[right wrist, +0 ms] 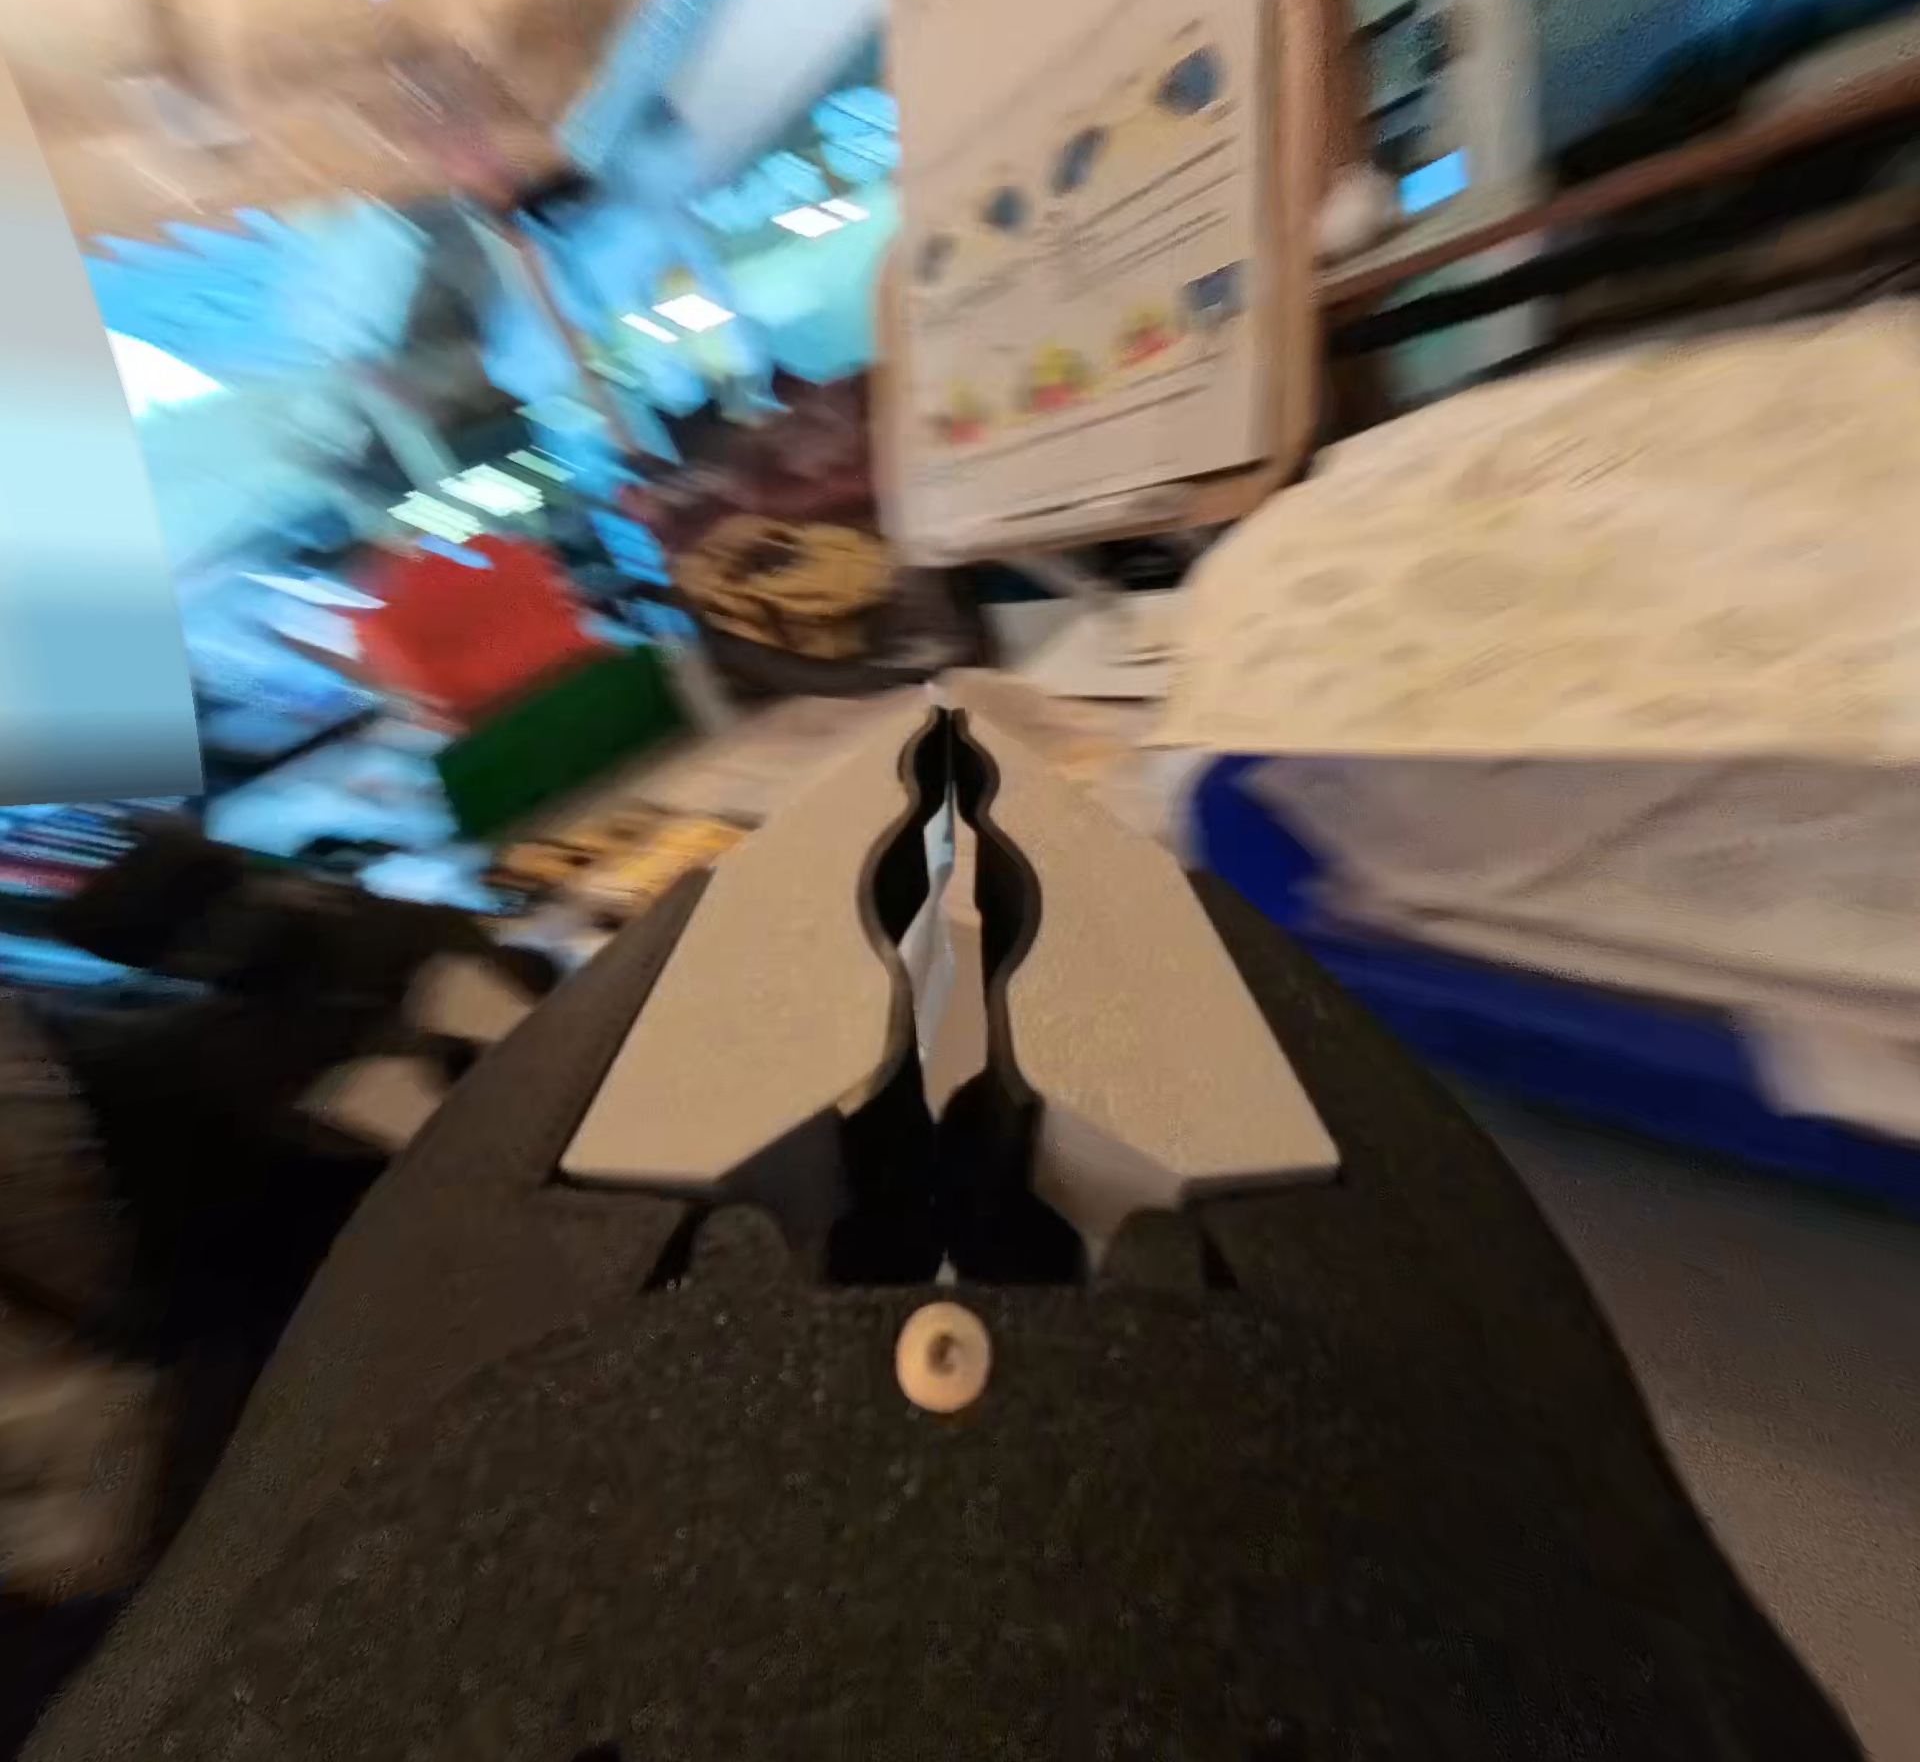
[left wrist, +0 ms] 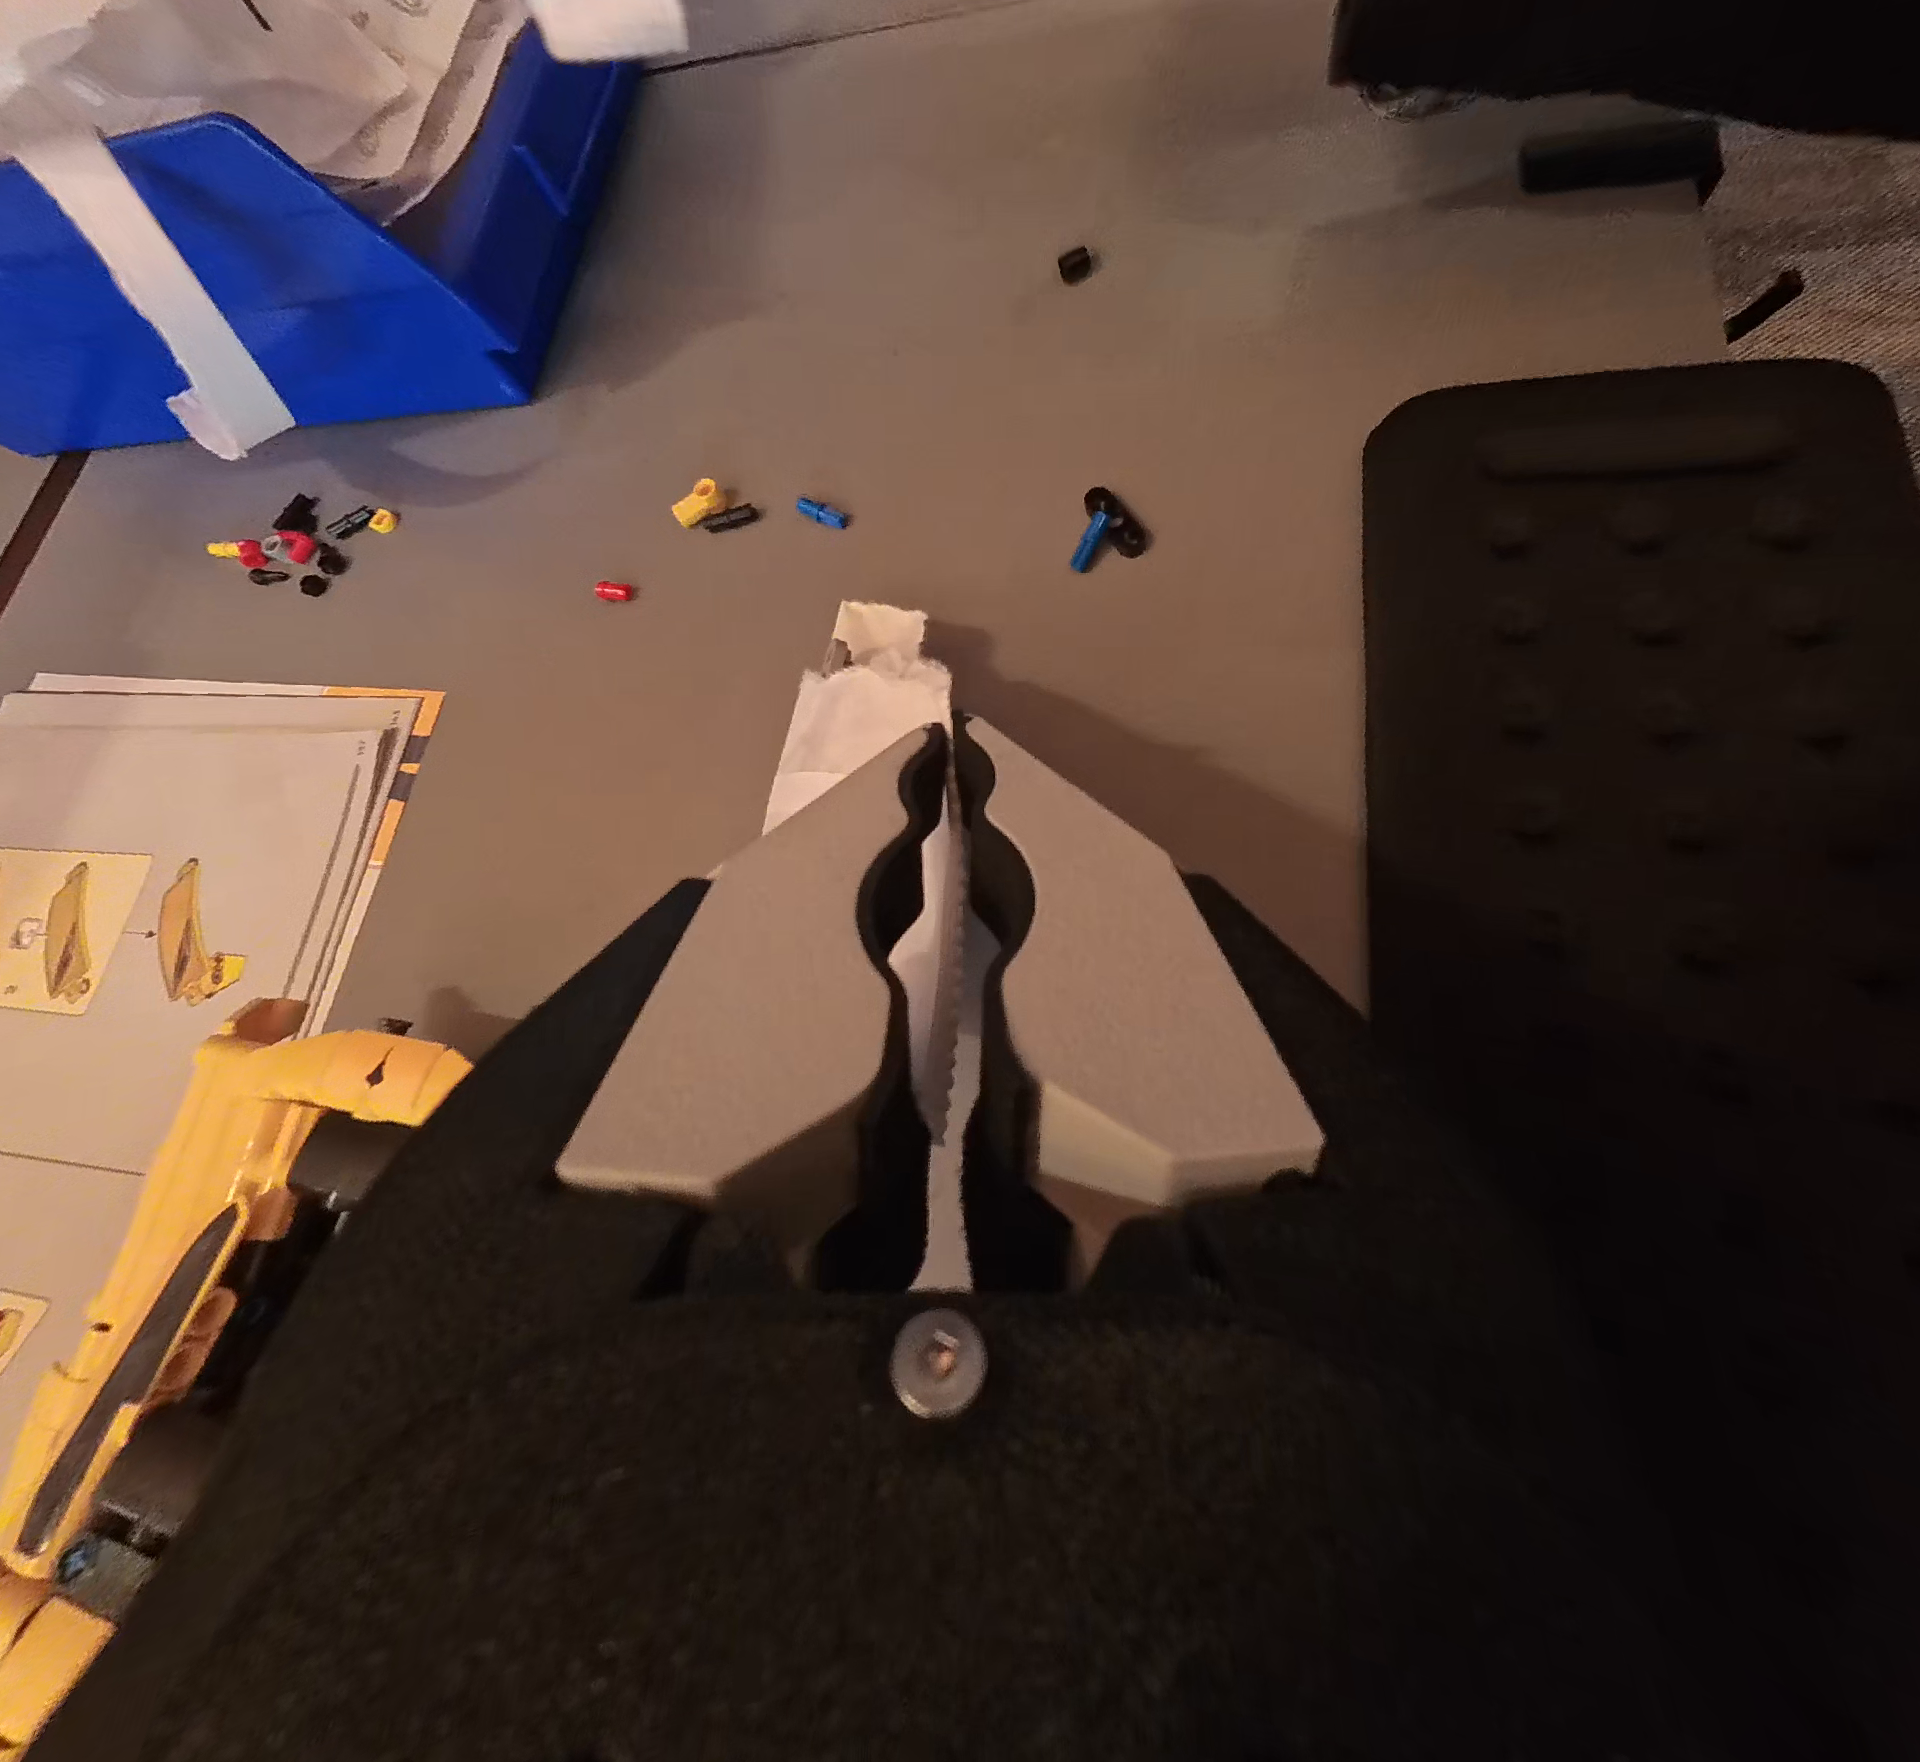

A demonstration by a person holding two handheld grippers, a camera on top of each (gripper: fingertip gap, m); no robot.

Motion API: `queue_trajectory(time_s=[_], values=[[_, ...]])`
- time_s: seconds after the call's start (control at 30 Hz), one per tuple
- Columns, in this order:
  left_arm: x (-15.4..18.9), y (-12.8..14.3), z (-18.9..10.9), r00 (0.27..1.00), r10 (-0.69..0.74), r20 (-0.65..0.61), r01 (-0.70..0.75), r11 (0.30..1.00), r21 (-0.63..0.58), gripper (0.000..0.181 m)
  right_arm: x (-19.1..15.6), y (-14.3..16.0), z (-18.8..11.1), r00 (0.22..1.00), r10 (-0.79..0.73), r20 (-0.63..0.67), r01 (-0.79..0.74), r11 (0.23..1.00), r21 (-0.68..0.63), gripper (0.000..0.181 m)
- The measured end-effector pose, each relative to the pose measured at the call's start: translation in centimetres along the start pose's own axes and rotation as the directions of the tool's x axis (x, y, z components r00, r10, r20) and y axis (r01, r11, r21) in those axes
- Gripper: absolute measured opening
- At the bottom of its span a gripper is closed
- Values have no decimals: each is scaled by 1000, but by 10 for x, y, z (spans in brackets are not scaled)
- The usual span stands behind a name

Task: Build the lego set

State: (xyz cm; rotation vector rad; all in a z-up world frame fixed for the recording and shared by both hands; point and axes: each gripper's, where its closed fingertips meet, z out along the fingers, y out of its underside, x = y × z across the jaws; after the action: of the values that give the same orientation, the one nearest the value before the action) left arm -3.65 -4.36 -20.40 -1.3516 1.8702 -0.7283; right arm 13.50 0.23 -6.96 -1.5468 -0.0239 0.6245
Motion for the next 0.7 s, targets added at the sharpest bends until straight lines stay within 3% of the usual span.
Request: queue_trajectory(time_s=[0.03,0.1,0.2,0.27,0.33,0.4,0.47,0.57,0.63,0.7], values=[[0,0,0,1000,-3,-2,3,1000,1,0,10,-6,0,980,-171,-105,169,985,-28,0],[0,0,0,1000,-3,-2,3,1000,2,0,20,-17,4,857,-474,-201,457,880,-129,0],[0,0,0,1000,0,-1,0,1000,0,0,39,-57,16,672,-677,-298,634,735,-241,0],[0,1,0,1000,-3,-2,3,1000,-1,0,58,-83,34,680,-665,-308,571,745,-345,0],[0,1,1,1000,-3,-3,3,1000,-2,0,72,-97,67,791,-556,-255,424,799,-427,0],[1,1,2,1000,1,-3,-1,1000,-8,0,76,-88,113,928,-354,-116,240,806,-540,0],[0,1,2,1000,7,3,-7,1000,-11,0,81,-75,162,979,-205,3,168,798,-579,0],[-1,0,1,1000,16,14,-16,1000,-14,0,144,-4,191,954,-301,-9,163,540,-825,0],[-3,-1,0,1000,18,19,-18,1000,-13,0,188,28,181,917,-397,-33,123,359,-925,0],[-4,-1,-1,999,19,26,-19,1000,-13,0,213,30,172,884,-464,-51,113,319,-941,0]])
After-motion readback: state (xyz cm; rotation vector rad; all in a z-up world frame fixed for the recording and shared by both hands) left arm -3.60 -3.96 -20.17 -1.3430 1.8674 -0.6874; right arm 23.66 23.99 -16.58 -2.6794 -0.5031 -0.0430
